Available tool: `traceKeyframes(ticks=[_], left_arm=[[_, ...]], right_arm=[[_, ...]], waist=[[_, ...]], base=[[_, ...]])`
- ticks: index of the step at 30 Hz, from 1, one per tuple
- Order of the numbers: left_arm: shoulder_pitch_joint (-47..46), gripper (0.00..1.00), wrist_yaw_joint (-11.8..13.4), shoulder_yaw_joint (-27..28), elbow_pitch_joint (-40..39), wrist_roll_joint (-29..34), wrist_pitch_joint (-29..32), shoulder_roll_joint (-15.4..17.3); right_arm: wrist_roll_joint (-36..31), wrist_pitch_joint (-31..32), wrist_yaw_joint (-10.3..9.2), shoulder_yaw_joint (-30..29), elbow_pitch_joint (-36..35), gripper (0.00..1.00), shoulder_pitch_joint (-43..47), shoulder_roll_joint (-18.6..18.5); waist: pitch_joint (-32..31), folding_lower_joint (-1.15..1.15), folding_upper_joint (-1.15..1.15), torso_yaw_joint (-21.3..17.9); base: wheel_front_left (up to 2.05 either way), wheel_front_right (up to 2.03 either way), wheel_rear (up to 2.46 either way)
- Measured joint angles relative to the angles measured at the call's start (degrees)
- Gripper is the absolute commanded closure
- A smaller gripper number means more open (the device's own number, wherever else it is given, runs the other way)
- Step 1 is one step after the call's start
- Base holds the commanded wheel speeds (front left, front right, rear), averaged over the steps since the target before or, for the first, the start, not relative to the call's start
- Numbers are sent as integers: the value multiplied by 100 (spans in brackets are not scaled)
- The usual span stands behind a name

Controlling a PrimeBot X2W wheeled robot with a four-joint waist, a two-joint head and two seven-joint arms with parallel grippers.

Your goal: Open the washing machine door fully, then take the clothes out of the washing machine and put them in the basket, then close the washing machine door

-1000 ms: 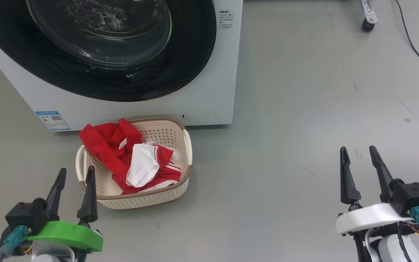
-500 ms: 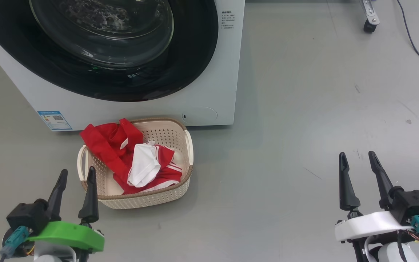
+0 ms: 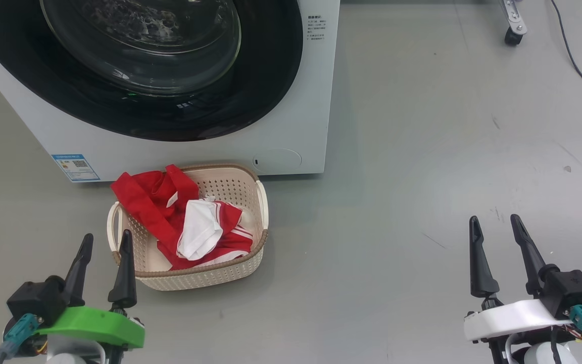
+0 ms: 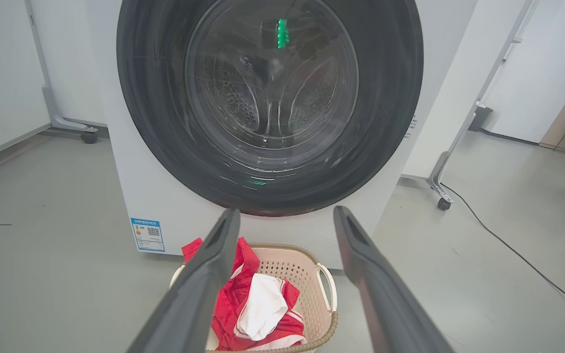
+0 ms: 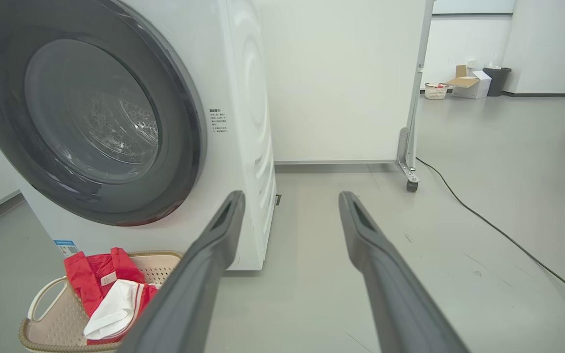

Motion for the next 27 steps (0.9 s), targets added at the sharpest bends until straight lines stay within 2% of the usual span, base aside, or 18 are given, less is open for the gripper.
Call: traceKeyframes(ticks=[27], left_arm=[[4, 0, 0, -42, -35, -183, 0, 33]], right_arm=[[-27, 0, 1, -5, -107, 0, 103, 42]], waist=[[-8, 0, 0, -4]], base=[[0, 0, 0]])
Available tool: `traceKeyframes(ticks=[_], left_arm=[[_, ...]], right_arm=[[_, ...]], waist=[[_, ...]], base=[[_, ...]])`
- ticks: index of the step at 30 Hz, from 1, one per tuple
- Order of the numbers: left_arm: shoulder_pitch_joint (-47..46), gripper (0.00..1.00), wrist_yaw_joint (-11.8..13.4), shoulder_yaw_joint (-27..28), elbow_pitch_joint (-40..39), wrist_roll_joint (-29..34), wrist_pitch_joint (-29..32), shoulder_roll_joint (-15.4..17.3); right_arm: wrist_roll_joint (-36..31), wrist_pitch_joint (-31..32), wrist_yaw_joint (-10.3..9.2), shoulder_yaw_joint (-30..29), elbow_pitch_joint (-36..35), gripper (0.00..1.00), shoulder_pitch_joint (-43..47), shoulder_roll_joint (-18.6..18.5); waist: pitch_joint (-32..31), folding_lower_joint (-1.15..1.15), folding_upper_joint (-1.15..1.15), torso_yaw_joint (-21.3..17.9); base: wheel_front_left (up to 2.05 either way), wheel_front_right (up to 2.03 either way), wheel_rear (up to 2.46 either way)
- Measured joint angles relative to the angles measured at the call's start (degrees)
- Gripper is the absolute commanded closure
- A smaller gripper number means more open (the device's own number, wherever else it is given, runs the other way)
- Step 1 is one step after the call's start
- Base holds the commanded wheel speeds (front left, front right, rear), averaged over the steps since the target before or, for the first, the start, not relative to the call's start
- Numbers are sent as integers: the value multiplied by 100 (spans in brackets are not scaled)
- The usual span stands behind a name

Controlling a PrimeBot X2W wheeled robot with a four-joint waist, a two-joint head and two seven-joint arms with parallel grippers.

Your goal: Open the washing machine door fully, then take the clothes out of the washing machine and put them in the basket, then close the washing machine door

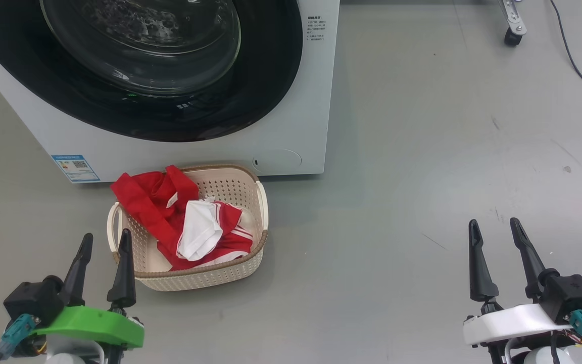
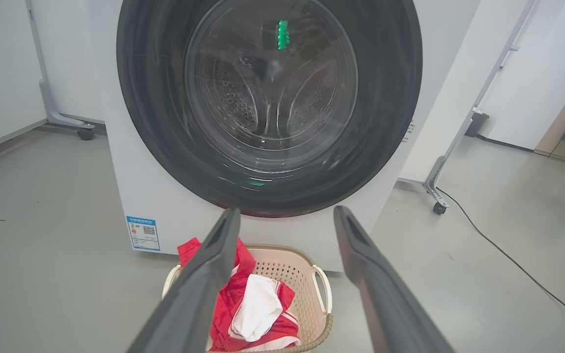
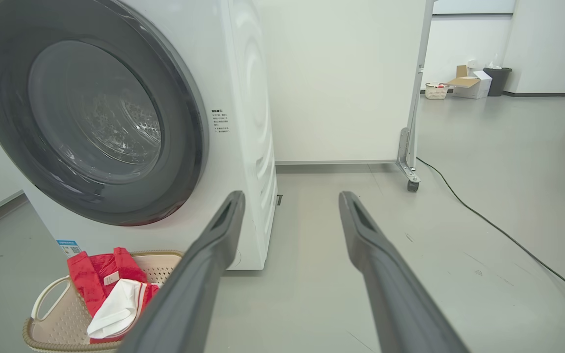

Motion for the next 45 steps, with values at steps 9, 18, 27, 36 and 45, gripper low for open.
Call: traceKeyframes(ticks=[9, 18, 27, 36, 45], left_arm=[[3, 0, 0, -43, 0, -10, 0, 10], [77, 100, 8, -166, 245, -11, 25, -116], [157, 100, 8, -151, 290, -392, 110, -168], [157, 100, 8, -43, 271, -931, 283, -189], [157, 100, 8, 75, 246, -1548, 488, -254]], right_arm=[[0, 0, 1, 0, 1, 0, 1, 3], [2, 3, 5, 27, 293, 100, 59, 73], [389, 3, 60, 90, 319, 100, 163, 97], [1237, 118, 111, 31, 286, 100, 218, 101], [2050, 288, 160, -96, 328, 100, 188, 91]], waist=[[-40, 0, 0, -6], [-70, 0, 0, -10], [-97, 0, 0, -5], [-137, 0, 0, 14], [-178, 0, 0, 33]], base=[[0, 0, 0], [0, 0, 0], [0, 0, 0], [0, 0, 0], [0, 0, 0]])
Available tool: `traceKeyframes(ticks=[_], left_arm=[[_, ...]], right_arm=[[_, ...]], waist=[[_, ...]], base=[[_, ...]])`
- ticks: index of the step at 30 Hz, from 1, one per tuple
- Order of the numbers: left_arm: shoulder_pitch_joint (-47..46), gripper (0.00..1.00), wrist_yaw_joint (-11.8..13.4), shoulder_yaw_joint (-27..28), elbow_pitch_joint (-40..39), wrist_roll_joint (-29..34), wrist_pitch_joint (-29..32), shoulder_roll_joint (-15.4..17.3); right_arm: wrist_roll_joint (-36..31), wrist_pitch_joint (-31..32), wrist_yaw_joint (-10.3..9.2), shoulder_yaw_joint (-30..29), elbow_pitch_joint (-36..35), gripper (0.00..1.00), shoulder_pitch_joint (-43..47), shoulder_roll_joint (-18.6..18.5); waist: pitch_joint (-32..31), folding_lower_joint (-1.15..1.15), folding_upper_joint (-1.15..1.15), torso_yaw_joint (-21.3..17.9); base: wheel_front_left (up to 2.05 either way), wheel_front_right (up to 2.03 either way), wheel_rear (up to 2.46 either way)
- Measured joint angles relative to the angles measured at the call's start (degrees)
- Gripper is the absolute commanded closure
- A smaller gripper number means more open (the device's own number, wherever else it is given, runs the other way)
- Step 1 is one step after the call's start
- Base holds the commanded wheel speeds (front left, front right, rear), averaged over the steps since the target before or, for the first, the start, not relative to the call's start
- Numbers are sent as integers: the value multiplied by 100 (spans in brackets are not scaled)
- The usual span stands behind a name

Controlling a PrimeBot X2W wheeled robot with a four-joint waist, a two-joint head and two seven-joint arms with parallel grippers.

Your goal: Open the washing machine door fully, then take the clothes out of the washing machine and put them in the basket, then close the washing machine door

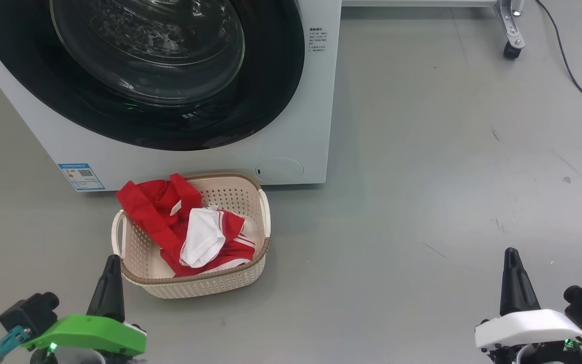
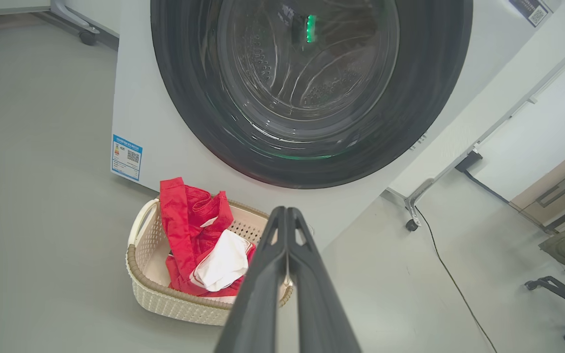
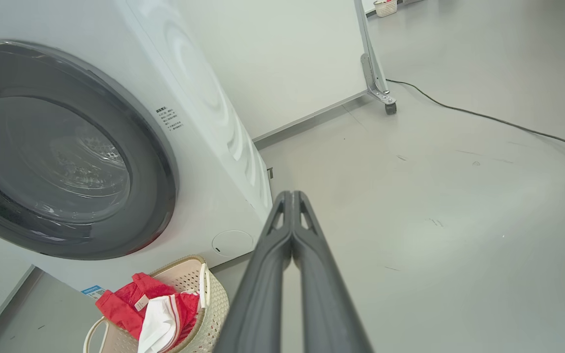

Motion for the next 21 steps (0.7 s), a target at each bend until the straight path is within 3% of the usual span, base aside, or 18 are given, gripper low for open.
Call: traceKeyframes(ticks=[21], left_arm=[[-2, 100, 0, 279, -21, -1194, 404, -27]], right_arm=[[1691, 381, 157, -181, 226, 100, -219, -114]], waist=[[-89, 0, 0, 32]], base=[[0, 0, 0]])
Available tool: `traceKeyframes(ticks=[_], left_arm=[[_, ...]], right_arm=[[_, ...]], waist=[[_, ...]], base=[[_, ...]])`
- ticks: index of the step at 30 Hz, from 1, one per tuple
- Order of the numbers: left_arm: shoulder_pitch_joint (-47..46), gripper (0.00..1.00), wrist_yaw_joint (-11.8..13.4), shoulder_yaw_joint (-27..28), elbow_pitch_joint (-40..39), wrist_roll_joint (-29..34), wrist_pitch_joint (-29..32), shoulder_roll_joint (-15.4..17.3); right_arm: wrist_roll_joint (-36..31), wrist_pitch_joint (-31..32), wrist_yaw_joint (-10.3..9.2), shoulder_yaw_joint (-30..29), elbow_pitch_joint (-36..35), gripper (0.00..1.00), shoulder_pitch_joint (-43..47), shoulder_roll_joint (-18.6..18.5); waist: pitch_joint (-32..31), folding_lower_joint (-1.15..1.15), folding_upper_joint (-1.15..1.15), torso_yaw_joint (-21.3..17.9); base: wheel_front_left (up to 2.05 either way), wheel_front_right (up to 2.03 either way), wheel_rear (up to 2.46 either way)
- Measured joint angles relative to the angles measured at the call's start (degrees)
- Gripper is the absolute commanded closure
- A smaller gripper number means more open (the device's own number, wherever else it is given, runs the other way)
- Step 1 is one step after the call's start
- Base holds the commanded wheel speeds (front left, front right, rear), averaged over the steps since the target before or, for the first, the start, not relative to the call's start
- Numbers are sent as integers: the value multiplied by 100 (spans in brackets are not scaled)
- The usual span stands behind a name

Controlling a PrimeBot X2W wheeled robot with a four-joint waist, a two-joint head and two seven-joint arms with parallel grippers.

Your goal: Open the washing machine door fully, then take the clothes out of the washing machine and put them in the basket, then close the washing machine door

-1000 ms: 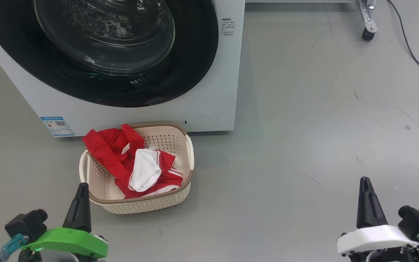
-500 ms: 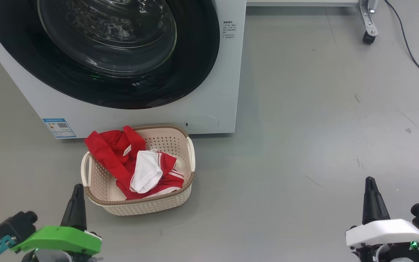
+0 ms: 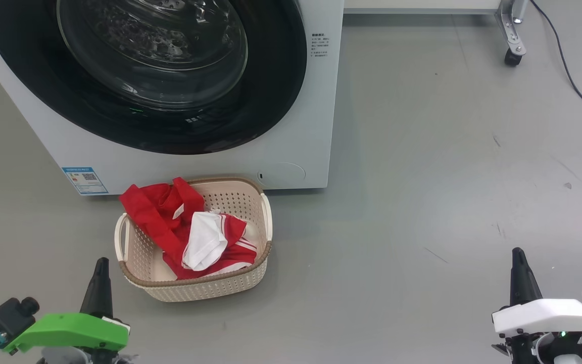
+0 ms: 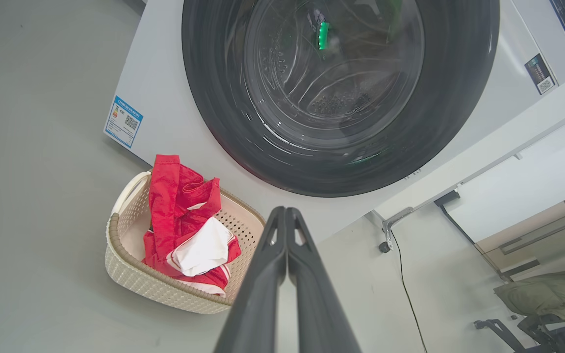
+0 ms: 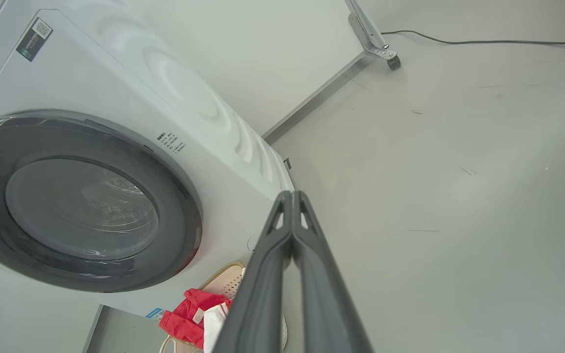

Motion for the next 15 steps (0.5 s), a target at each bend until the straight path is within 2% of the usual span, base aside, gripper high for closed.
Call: traceKeyframes(ticks=[15], left_arm=[[-4, 100, 0, 188, -9, -900, 261, -36]], right_arm=[[1210, 250, 145, -111, 213, 100, -186, -67]], waist=[[-65, 0, 0, 21]], base=[[0, 0, 0]])
